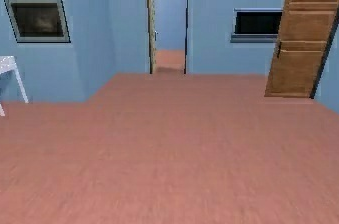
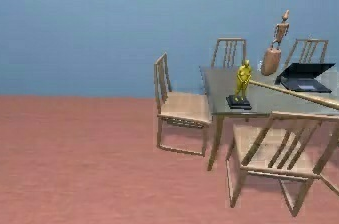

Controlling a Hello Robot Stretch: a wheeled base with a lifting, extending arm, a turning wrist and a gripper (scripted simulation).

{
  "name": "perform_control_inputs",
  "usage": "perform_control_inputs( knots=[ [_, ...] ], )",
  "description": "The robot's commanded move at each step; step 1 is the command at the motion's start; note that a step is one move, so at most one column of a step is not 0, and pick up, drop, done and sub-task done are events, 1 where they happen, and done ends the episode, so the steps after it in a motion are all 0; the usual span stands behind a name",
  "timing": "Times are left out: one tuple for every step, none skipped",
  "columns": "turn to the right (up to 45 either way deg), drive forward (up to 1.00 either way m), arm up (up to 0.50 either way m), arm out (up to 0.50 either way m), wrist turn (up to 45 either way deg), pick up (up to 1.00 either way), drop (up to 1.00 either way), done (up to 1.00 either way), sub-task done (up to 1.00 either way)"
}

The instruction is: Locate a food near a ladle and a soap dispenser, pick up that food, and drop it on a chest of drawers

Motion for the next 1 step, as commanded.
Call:
perform_control_inputs(
  knots=[
    [0.0, 1.0, 0.0, 0.0, 0.0, 0.0, 0.0, 0.0, 0.0]
  ],
)
